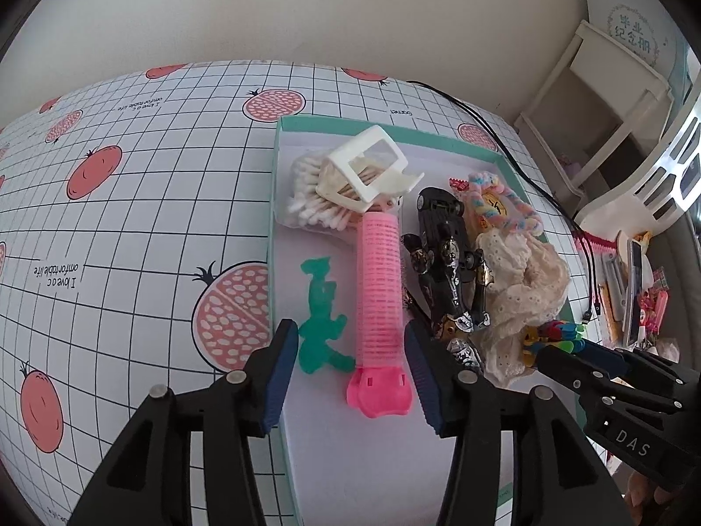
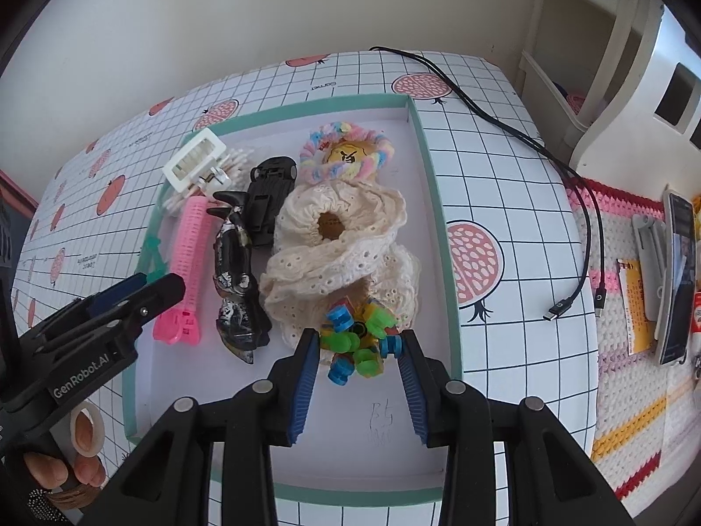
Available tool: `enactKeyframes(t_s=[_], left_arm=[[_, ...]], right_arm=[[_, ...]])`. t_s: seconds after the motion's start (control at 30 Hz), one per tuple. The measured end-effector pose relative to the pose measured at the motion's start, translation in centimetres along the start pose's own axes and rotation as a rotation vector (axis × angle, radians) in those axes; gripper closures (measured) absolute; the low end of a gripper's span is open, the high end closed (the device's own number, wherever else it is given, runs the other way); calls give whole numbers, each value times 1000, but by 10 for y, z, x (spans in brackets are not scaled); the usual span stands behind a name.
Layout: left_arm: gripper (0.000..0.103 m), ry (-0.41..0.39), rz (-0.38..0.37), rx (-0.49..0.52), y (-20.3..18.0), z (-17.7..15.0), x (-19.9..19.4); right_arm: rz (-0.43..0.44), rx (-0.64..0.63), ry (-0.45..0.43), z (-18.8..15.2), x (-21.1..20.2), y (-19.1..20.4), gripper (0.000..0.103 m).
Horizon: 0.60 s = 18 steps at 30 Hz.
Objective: Organize objects
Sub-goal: 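Open both tools to release the green figure and block toy into the tray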
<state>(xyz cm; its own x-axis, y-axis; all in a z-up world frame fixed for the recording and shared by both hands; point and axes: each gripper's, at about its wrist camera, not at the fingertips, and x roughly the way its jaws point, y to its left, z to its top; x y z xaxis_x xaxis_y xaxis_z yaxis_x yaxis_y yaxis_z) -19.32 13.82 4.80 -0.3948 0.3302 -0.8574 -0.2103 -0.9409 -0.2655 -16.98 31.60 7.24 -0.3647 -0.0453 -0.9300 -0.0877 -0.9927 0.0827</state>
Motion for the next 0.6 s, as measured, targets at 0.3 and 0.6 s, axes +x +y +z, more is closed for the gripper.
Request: enactKeyframes(t_s=[0.3, 0.6], left_arm=[[51, 4, 6, -8, -1, 1, -8], [51, -34, 45, -18, 5, 10, -26]], right_arm=[[7, 6, -19, 2, -6, 1, 60], [6, 7, -30, 3, -9, 3, 60]])
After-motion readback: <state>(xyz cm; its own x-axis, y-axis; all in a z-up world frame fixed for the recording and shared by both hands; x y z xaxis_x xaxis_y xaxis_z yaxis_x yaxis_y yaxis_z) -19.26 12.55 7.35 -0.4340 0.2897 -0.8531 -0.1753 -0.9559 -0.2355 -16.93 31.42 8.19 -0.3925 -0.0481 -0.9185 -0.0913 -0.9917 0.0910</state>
